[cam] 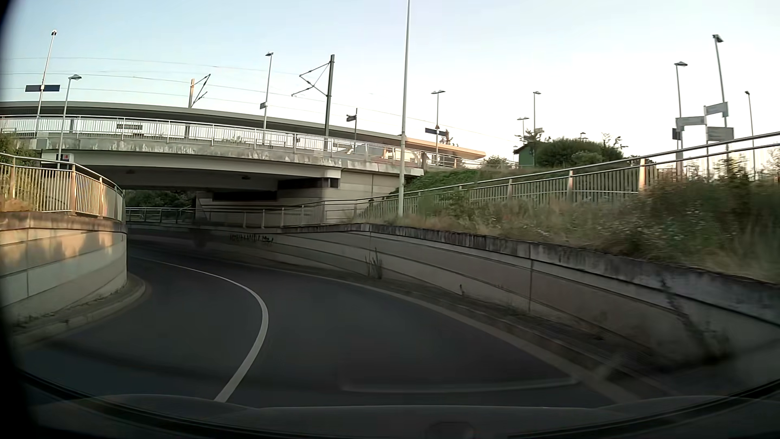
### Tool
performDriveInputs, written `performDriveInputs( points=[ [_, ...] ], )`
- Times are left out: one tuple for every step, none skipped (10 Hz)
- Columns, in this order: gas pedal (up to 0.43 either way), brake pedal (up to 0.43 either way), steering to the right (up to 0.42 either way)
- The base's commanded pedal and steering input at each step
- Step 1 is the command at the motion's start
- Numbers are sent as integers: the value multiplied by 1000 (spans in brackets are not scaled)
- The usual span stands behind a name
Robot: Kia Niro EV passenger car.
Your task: Follow the waypoints while adhering to traffic rules and regulations
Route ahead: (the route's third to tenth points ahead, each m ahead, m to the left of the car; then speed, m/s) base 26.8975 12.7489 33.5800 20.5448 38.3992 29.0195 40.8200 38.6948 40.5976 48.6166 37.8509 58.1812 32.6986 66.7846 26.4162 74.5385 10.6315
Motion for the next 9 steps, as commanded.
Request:
performDriveInputs(
  points=[
    [0,37,-111],
    [0,49,-111],
    [0,73,-111],
    [0,91,-112],
    [0,116,-113],
    [0,122,-114],
    [0,140,-115],
    [0,146,-116],
    [0,152,-118]
  ],
)
